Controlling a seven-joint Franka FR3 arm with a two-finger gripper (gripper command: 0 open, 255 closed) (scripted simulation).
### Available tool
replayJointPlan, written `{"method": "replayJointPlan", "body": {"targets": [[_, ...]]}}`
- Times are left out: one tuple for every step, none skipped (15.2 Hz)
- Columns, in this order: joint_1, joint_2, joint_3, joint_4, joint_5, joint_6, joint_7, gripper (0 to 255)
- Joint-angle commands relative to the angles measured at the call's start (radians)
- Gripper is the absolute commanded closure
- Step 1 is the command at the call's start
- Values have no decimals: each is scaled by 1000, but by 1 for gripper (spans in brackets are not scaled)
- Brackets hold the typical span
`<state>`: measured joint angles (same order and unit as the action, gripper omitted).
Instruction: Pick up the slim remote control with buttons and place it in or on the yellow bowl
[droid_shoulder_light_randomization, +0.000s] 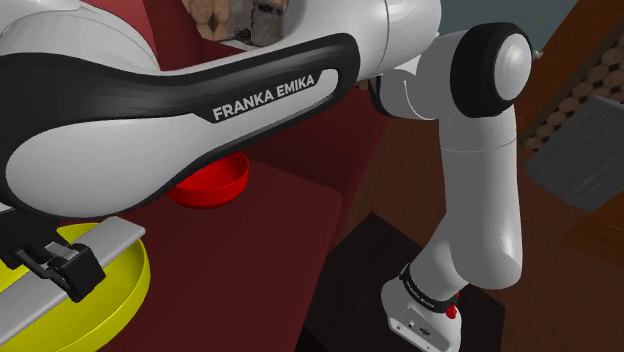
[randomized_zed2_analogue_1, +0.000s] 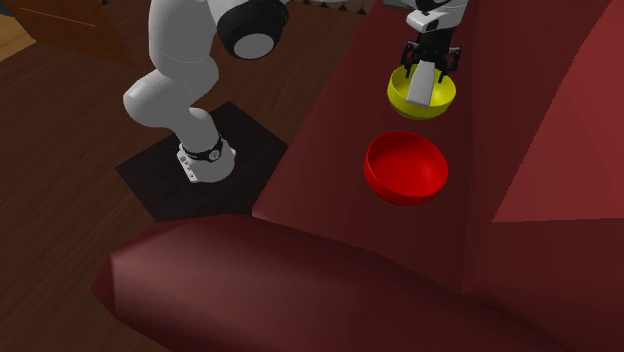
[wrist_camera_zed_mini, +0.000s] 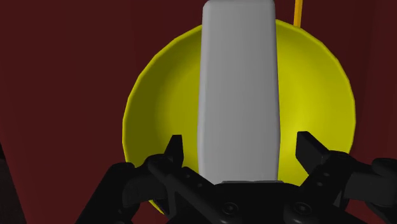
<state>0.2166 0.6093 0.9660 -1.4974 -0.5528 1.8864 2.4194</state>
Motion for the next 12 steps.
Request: {"method": "replayJointPlan", "body": {"targets": [[0,-11,7,20,10,-26,-7,0],[1,-20,14,41,19,-53,-13,0],[4,-28,19,65,28,-80,-20,0],[7,-34,23,85,33,-103,-25,0],[7,-34,23,85,34,-103,-25,0],[7,-34,23,85,34,-103,-25,0],[7,-34,23,85,34,-103,-25,0],[7,-34,23,85,34,-103,-25,0],[7,-34,23,85,34,-103,-25,0],[7,-34,23,85,33,-103,-25,0],[7,-34,23,85,33,-103,-25,0],[7,-34,23,85,33,-103,-25,0]]}}
